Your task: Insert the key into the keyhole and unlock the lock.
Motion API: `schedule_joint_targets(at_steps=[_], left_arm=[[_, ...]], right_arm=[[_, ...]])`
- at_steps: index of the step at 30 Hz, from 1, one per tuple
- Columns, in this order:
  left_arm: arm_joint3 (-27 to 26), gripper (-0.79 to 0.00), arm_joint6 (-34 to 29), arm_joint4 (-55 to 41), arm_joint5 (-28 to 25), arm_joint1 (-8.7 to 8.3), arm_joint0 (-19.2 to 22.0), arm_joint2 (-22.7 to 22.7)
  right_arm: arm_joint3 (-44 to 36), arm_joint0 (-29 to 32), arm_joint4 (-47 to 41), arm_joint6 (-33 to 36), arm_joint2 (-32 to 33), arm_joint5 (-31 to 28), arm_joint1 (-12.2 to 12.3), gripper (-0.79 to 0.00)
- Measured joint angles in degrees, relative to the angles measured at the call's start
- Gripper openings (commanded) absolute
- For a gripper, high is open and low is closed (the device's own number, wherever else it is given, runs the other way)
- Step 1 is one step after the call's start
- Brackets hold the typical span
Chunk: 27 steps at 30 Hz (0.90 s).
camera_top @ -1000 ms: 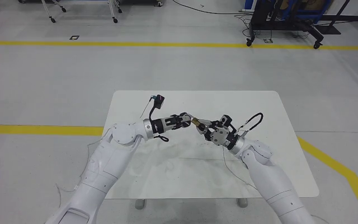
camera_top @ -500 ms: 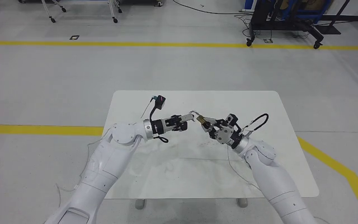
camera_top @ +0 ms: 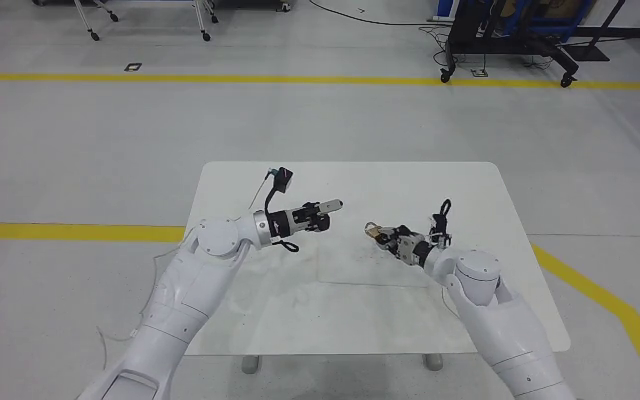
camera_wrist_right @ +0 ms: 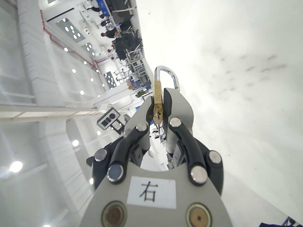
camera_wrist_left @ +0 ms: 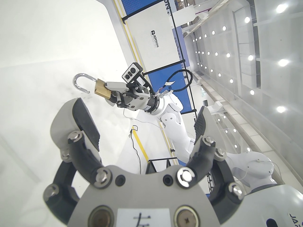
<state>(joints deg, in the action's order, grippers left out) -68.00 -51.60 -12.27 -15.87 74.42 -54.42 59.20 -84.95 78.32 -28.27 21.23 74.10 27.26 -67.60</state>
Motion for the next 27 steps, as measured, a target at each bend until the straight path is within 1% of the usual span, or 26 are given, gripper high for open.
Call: schedule_joint_targets(at_steps=[2,3,4,5,6,7,8,14,17,22,24,27], left_arm=[[-0.08,0.000,0.04,0.26,0.01,-0.04,-0.03,-0.03],[-0.13,0.000,0.08,0.40,0.04,-0.05,-0.05,-0.08],[-0.17,0.000,0.12,0.51,0.06,-0.06,-0.06,-0.13],[-0.20,0.000,0.15,0.60,0.07,-0.06,-0.07,-0.16],[-0.24,0.000,0.20,0.65,0.08,-0.08,-0.08,-0.19],[-0.26,0.000,0.22,0.65,0.10,-0.08,-0.08,-0.20],[-0.28,0.000,0.24,0.65,0.11,-0.09,-0.09,-0.21],[-0.33,0.000,0.72,1.70,0.29,-0.17,0.05,-0.38],[-0.23,0.000,1.14,1.88,0.54,-0.18,0.17,-0.36],[0.24,0.000,0.84,0.80,1.08,-0.27,0.55,0.18],[0.37,0.000,1.04,0.99,1.18,-0.34,0.69,0.39],[0.11,0.000,2.59,3.89,0.76,-0.55,0.83,0.57]], right_arm=[[1.05,-1.05,0.06,-1.40,-1.35,1.65,-0.30,-0.785],[1.81,-1.72,-0.19,-1.86,-1.95,2.22,-0.47,-0.686],[2.37,-2.11,-0.46,-2.10,-2.27,2.39,-0.58,-0.637],[2.91,-2.41,-0.69,-2.26,-2.54,2.60,-0.67,-0.489],[3.55,-2.72,-0.79,-2.42,-2.84,3.07,-0.75,-0.366],[3.89,-2.89,-0.78,-2.41,-3.02,3.56,-0.78,-0.200],[4.12,-3.00,-0.67,-2.25,-3.14,4.11,-0.77,-0.003],[2.99,-1.63,-0.44,-0.02,-1.59,6.47,-0.19,0.000],[0.96,0.33,-1.09,3.26,0.16,6.31,0.37,0.000],[-3.91,5.28,-2.72,11.63,6.98,1.94,1.95,0.000],[-6.17,7.60,-3.48,12.97,10.40,-0.71,2.45,0.000],[-9.85,10.76,-4.47,12.26,14.96,-4.52,2.88,0.000]])
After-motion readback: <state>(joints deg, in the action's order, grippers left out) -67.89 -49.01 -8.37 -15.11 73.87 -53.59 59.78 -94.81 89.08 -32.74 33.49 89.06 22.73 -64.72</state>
